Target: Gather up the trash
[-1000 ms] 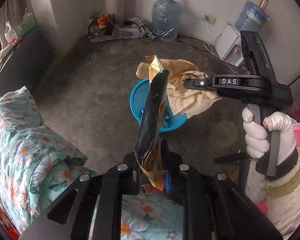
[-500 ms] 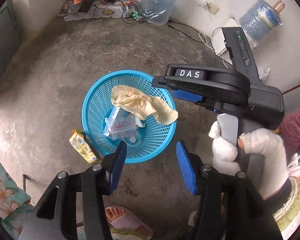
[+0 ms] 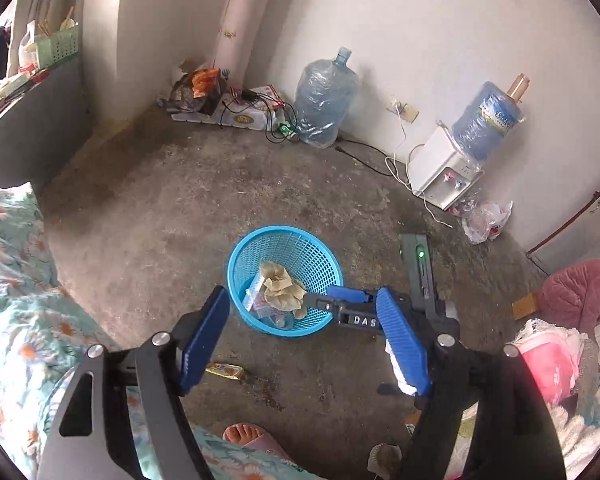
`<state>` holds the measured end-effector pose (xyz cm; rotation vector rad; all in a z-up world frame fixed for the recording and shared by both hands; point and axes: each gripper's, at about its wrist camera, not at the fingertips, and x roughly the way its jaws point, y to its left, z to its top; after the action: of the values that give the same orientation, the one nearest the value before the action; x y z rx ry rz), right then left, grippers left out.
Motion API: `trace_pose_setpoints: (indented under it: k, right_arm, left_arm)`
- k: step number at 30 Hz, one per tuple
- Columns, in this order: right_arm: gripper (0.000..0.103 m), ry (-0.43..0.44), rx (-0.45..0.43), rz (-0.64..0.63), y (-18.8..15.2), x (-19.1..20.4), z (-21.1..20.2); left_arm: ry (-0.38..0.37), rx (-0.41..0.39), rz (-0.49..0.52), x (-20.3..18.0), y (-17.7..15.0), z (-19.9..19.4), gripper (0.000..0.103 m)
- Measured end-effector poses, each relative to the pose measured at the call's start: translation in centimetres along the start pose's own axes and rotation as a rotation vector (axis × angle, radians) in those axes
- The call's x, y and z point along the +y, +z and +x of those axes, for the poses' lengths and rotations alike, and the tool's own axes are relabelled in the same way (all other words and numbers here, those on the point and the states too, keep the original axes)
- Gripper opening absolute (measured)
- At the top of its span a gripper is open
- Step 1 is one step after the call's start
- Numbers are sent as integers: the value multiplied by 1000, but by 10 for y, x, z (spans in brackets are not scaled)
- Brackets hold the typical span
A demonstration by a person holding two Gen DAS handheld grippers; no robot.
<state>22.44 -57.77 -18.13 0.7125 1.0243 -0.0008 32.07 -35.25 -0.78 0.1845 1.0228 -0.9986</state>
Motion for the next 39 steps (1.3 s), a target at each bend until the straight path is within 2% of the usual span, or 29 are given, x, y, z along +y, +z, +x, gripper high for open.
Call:
trace_pose_setpoints:
  k: [3,6,11,15,18,22,24,28,32,36,39]
  right_arm:
    - [59,8,117,-179,-31,37,39]
    - [59,-45,247,-261,-58,53,89]
    - [59,-135,386,-212,-87,32,175]
    - [65,-243,450,-171,-107,7,245]
    - [70,-340,487,-214,-121,-1,292]
    - [76,-443,525,-346,-138,-2,341]
    - [82,-476,543,-419,-147,0,361]
    - [84,-525,584,-550,-168,-2,392]
    - [85,-537,606,-547,-179,-12,410]
    - [93,-543,600,-538,-183,-22,422]
    - [91,-516,606,-500,-182,-31,424]
  left_arm:
    - [61,-59,-27,23,-25,-68,80]
    - [86,-129,-90,50,-60,-130,81]
    - [180,-236,-224,90,-125,-206,82]
    - [295,-298,-311,112,-167,-247,82]
    - [339,-321,-382,129,-188,-268,82]
    - [364,-337,-440,146,-203,-281,83]
    - [371,-331,-454,153,-206,-282,82]
    - [367,-308,-456,159,-204,-274,82]
    - [370,-281,-448,164,-201,-264,82]
    - [371,-276,-437,167,-200,-261,82]
    - [369,-282,-427,167,-199,-262,83]
